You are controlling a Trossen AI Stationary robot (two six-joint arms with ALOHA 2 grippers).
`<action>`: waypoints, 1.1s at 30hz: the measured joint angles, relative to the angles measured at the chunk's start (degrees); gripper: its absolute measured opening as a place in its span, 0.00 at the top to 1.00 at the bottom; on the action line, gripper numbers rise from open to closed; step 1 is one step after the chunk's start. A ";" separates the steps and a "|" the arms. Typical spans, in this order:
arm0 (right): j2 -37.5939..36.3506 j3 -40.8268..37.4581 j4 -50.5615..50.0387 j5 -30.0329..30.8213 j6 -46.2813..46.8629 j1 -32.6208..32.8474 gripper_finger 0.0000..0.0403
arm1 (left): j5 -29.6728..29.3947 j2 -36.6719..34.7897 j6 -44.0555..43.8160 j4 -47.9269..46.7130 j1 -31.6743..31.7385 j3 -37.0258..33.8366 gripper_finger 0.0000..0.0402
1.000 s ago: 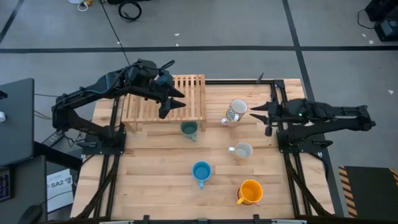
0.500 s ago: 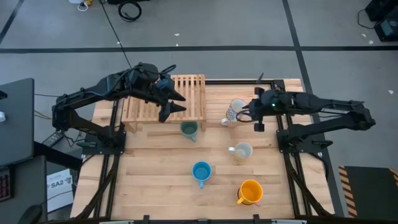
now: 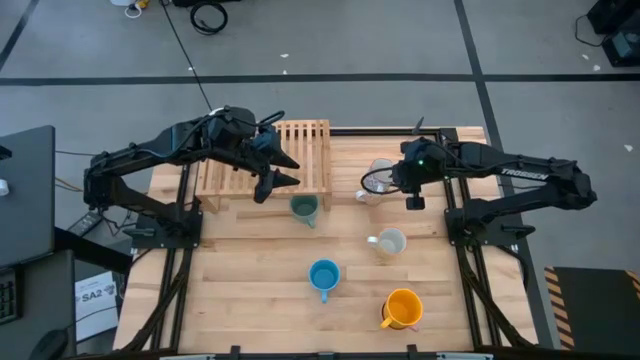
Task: Place coffee mugs
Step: Put the white-gray patterned mug on the shelf
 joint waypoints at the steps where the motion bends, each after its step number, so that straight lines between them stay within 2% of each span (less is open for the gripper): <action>1: 0.36 0.00 0.00 -0.32 -0.28 -0.26 0.73 | 0.00 0.00 -0.01 -0.01 0.01 0.00 0.46; 13: 6.18 0.00 -0.54 -2.35 -2.30 -1.22 0.73 | 0.00 -0.02 -0.02 0.00 0.05 0.00 0.46; 17: 6.96 0.02 -0.68 -2.39 -2.35 -1.22 0.79 | 0.00 -0.02 -0.02 0.00 0.03 0.00 0.46; 22: 6.88 0.00 -1.21 -2.09 -2.36 -1.22 0.92 | 0.00 -0.02 -0.02 0.02 0.03 0.00 0.46; 33: 6.78 0.00 -0.83 -1.80 -2.41 -1.22 0.93 | 0.00 -0.02 -0.02 0.02 0.05 0.00 0.46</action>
